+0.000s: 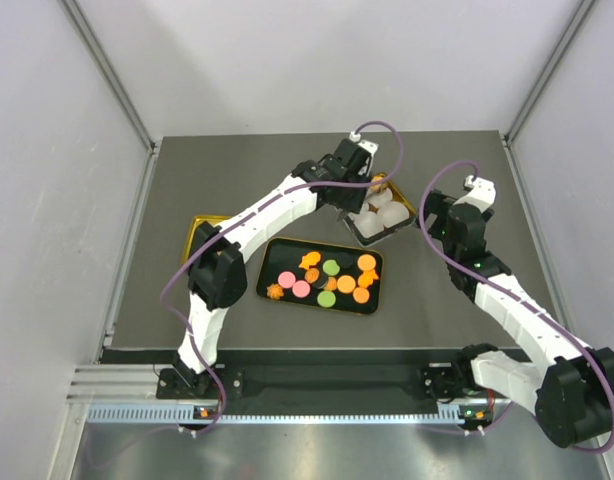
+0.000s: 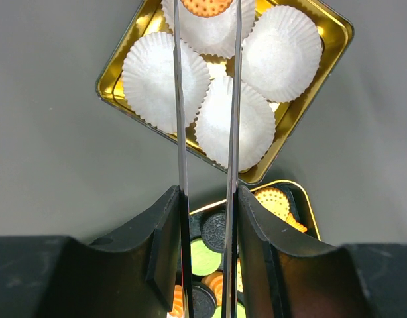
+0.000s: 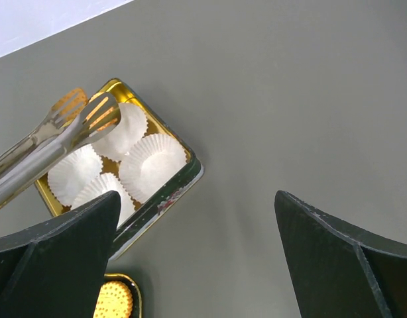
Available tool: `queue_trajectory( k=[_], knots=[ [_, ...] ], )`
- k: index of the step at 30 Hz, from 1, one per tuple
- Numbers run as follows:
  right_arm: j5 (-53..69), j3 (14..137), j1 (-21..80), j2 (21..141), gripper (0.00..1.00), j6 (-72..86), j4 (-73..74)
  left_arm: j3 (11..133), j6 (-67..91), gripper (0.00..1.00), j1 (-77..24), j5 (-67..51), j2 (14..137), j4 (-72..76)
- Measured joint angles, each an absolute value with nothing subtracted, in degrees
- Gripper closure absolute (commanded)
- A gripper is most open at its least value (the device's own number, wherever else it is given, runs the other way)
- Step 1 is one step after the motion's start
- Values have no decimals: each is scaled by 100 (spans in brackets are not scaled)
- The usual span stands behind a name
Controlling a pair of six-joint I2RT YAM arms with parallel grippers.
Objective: Pack the cookies
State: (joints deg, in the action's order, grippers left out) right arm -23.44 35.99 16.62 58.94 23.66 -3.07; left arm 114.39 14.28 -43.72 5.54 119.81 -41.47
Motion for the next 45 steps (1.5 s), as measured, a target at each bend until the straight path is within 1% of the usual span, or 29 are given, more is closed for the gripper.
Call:
queue_trajectory(
  k=[4, 9, 13, 18, 23, 28, 33, 37, 41, 45],
  knots=[
    [-2303, 3599, 1662, 5894, 0, 2366, -309, 11439, 1420, 64, -4372, 515, 11987, -4145],
    [-2281, 3599, 1660, 5894, 0, 2366, -309, 11439, 1420, 62, -4372, 510, 12044, -4136],
    [-2279, 3599, 1658, 5894, 0, 2366, -309, 11437, 1393, 56, -4372, 513, 12064, -4139],
    [-2272, 3599, 1658, 5900, 0, 2366, -309, 11426, 1350, 54, -4372, 515, 12064, -4104],
    [-2261, 3599, 1658, 5902, 0, 2366, -311, 11421, 1288, 49, -4372, 515, 12064, -4093],
    [-2259, 3599, 1658, 5931, 0, 2366, -314, 11421, 1227, 49, -4372, 508, 12064, -4066],
    [-2255, 3599, 1656, 5944, 0, 2366, -316, 11421, 1221, 54, -4372, 508, 12064, -4064],
    [-2255, 3599, 1656, 5944, 0, 2366, -316, 11378, 1223, 55, -4372, 495, 11996, -4056],
    [-2248, 3599, 1634, 5944, 0, 2366, -316, 10958, 1236, 55, -4372, 526, 11507, -4040],
    [-2231, 3599, 1632, 5966, 0, 2368, -329, 10182, 1317, 55, -4372, 576, 10512, -4045]
  ],
)
